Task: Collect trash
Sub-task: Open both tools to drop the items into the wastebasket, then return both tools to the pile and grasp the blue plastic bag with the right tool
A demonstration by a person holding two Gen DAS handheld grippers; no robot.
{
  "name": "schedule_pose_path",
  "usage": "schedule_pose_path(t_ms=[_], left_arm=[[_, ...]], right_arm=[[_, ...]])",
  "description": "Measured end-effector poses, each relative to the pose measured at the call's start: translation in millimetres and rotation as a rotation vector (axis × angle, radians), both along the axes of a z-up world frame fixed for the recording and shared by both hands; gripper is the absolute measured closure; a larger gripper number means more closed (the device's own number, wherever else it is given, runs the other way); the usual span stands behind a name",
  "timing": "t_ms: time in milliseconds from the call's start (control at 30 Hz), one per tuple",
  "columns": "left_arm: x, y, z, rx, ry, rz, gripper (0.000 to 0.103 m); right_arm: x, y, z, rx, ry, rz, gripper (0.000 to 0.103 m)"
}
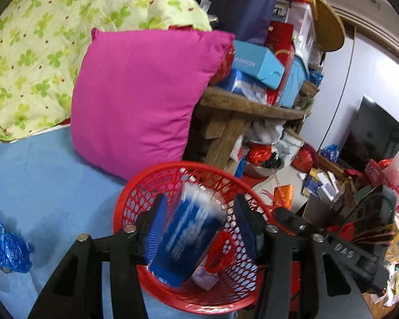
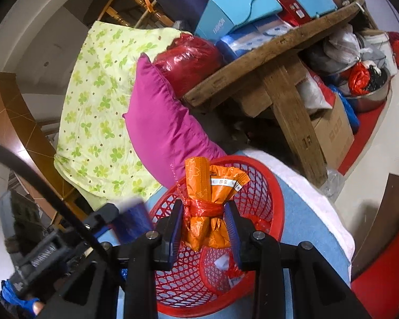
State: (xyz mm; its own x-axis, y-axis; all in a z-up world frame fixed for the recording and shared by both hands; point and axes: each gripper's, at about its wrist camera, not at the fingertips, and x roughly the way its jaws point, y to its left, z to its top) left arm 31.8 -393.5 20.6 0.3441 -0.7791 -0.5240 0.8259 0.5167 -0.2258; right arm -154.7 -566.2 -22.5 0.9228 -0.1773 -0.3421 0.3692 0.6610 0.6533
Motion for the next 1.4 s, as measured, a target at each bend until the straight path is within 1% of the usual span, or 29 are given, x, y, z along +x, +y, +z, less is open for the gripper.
schedule_pose_path(t_ms=[33,67,100,133,167,200,267,367,500,600,667,767,833,867,967,1067,1133,1233,1400], left_arm=[[1,1,-1,0.003,-0.001,0.007,0.04],[2,6,-1,0.004,-0.009,0.018,0.039],[2,9,-1,0.004,-0.015,0.021,0.039],[2,13,0,0.006,-0.026,0.024,0.039],[1,18,1,0.01,-0.043,0.031,0.039],[1,24,3,0.015,-0.065,0.04,0.038],[0,41,5,0.033,-0.117,0.067,0.037],[4,67,4,0.073,-0.163,0.12,0.037],[14,111,-5,0.158,-0.227,0.233,0.037],[26,150,-13,0.212,-0.251,0.331,0.037],[36,176,-17,0.225,-0.243,0.392,0.036],[54,221,-17,0.242,-0.239,0.514,0.037],[64,245,-17,0.241,-0.234,0.571,0.037],[71,262,-16,0.236,-0.22,0.612,0.037],[86,299,-16,0.202,-0.17,0.691,0.037],[99,330,-21,0.183,-0.127,0.76,0.037],[105,346,-27,0.183,-0.102,0.788,0.037],[107,356,-39,0.203,-0.08,0.802,0.037],[113,362,-57,0.254,-0.047,0.785,0.037]], right_arm=[[2,0,0,0.006,0.007,0.004,0.067],[4,1,-1,0.011,0.015,0.009,0.066],[6,2,-1,0.016,0.021,0.017,0.062],[8,3,-1,0.018,0.024,0.02,0.047],[9,6,0,0.015,0.018,0.021,0.041],[8,8,1,0.007,0.01,0.015,0.039],[8,14,7,-0.021,-0.013,0.017,0.039],[8,28,16,-0.074,-0.035,0.006,0.039],[14,55,30,-0.164,-0.073,0.02,0.04],[25,82,40,-0.222,-0.1,0.056,0.04],[32,99,44,-0.255,-0.116,0.089,0.04],[43,125,49,-0.302,-0.14,0.141,0.04],[53,145,51,-0.318,-0.156,0.188,0.04],[57,151,51,-0.322,-0.157,0.203,0.04],[76,176,49,-0.331,-0.143,0.26,0.04],[101,199,43,-0.308,-0.106,0.331,0.04],[113,209,38,-0.294,-0.087,0.366,0.04],[131,228,28,-0.303,-0.036,0.408,0.04],[164,252,8,-0.294,0.052,0.479,0.04]])
